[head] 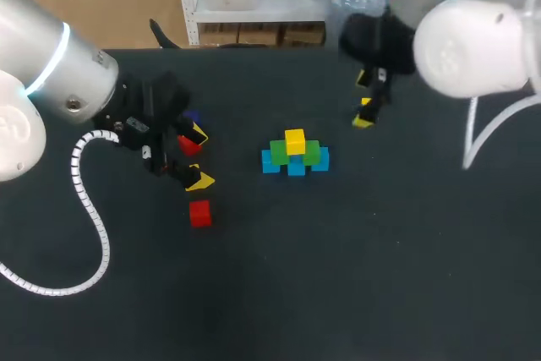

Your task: Place the blue cubes, place green cubes on the blue cubes, place the yellow cubes on the green cubes, then place the red cubes on the yellow cubes, and place purple cube on the red cubes.

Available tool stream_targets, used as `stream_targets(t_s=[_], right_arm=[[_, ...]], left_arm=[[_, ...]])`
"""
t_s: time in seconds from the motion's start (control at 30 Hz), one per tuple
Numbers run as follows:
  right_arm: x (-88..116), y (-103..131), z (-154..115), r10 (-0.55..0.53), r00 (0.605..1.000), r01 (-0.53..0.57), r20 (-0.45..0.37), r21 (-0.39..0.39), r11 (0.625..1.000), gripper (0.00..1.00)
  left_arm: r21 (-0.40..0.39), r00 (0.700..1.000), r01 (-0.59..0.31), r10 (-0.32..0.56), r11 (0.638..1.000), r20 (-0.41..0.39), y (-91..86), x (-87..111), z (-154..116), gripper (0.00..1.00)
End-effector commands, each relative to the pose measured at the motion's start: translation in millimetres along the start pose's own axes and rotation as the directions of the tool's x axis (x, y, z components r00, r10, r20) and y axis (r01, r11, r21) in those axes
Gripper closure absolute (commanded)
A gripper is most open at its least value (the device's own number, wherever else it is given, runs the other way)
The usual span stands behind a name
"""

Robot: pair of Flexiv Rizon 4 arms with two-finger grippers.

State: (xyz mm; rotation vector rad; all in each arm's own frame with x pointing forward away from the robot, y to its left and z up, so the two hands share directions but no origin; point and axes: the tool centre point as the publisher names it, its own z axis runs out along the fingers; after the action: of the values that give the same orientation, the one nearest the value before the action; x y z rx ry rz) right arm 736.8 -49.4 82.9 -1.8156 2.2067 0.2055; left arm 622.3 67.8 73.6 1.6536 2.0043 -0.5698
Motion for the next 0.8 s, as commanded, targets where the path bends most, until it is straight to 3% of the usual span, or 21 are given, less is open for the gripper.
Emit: stream_targets(t_s=[0.03, 0.67, 0.8], right_arm=[[9, -13, -4, 0.006, 1.000, -0.006, 0.008, -0.011, 1.000, 0.00], [12, -17, -6, -0.002, 1.000, 0.002, 0.008, -0.045, 0.999, 0.00], [22, -14, 3, 0.006, 1.000, -0.006, -0.003, -0.078, 0.997, 0.00]], left_arm=[[0.001, 1.000, -0.003, 0.003, 1.000, 0.006, 0.2, 1.7, 0, 0.00], [0.001, 1.000, -0.003, 0.003, 1.000, 0.006, 0.2, 1.7, 0, 0.00], [0.001, 1.000, -0.003, 0.003, 1.000, 0.006, 0.2, 1.7, 0, 0.00]])
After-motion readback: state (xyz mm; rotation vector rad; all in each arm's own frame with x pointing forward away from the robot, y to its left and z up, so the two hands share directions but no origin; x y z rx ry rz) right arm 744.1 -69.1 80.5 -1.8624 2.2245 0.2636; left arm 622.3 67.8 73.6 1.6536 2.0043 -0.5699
